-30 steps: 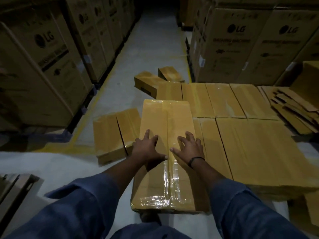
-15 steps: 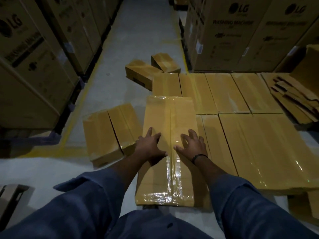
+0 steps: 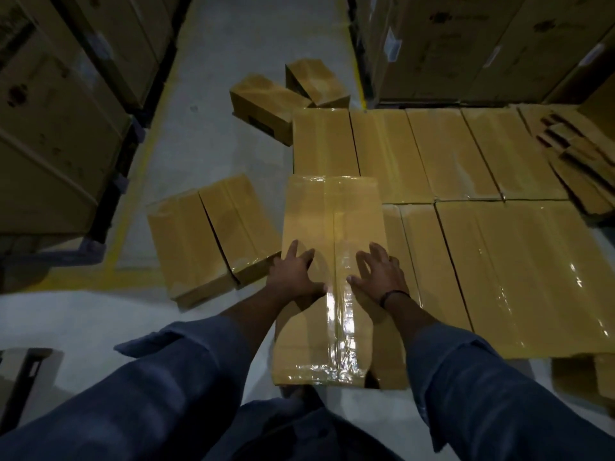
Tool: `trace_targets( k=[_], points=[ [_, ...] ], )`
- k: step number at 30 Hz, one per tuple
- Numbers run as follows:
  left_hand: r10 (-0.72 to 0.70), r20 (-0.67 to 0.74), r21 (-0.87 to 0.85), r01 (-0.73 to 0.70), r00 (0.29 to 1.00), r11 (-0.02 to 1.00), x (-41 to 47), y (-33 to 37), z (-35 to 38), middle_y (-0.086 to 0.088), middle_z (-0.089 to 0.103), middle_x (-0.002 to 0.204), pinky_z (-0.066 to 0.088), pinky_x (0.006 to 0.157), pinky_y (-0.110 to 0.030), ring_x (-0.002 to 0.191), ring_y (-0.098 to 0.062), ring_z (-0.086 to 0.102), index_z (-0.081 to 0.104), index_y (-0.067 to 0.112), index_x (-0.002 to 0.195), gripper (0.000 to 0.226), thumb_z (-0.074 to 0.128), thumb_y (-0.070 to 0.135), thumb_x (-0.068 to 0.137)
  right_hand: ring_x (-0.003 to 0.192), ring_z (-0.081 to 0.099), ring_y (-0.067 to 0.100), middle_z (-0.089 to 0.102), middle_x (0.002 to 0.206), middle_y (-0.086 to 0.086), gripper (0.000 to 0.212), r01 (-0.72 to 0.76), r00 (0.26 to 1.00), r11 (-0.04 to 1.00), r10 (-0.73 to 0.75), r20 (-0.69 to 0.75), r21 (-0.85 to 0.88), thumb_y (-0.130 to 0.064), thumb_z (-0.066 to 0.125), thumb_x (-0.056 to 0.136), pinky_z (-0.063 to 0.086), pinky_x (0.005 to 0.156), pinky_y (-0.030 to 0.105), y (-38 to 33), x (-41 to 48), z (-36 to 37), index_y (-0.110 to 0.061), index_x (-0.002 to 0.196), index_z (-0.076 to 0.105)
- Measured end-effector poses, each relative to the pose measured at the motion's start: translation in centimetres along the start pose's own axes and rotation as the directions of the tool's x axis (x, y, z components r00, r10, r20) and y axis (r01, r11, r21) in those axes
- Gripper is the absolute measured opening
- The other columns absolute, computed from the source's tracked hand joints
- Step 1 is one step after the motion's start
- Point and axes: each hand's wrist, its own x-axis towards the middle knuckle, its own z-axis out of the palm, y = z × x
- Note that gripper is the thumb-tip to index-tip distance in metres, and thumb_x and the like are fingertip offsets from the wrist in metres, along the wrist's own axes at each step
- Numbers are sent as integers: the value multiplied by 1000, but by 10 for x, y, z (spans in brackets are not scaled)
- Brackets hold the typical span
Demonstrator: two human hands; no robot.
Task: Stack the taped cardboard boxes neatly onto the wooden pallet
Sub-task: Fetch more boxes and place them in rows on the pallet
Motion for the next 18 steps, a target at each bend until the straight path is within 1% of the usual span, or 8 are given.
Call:
trace_targets(
  k=[5,9,11,15,18],
  points=[
    [10,4,2,-10,1000,1000,0,-3,6,-4,1,173,34,115,-58,148,-51,21,25,34,162,106,75,70,76,143,23,37,6,168,-6,63,-32,999,997,35,33,-69,-52,65,92,37,112,52,-2,0,7,-35,147,42],
    [15,6,-29,-15,1000,999,-12,-7,8,-4,-2,173,35,114,-60,151,-49,14,25,33,162,101,77,62,80,145,18,37,9,168,-3,54,-16,999,991,20,30,-130,-48,65,93,34,111,54,-6,-11,6,-33,142,46],
    [17,7,-28,-17,1000,999,-21,-11,11,-5,-3,173,37,113,-60,152,-48,12,26,32,162,100,77,60,81,146,15,36,10,168,-3,53,8,999,987,-1,39,-161,-47,64,94,32,112,54,-7,-20,6,-33,142,46],
    [38,17,66,-39,999,997,-50,-18,30,-6,-5,173,37,114,-58,152,-47,13,26,32,162,99,76,61,82,151,10,36,12,168,-2,51,62,995,978,-46,84,-199,-44,62,96,28,116,55,-6,-50,14,-34,144,45],
    [46,18,99,-48,999,994,-78,-19,53,-5,-8,173,38,115,-57,151,-47,16,24,34,162,99,76,60,82,152,8,35,14,167,-2,51,87,992,979,-68,106,-187,-44,60,97,29,117,55,2,-79,22,-34,145,45]
  ],
)
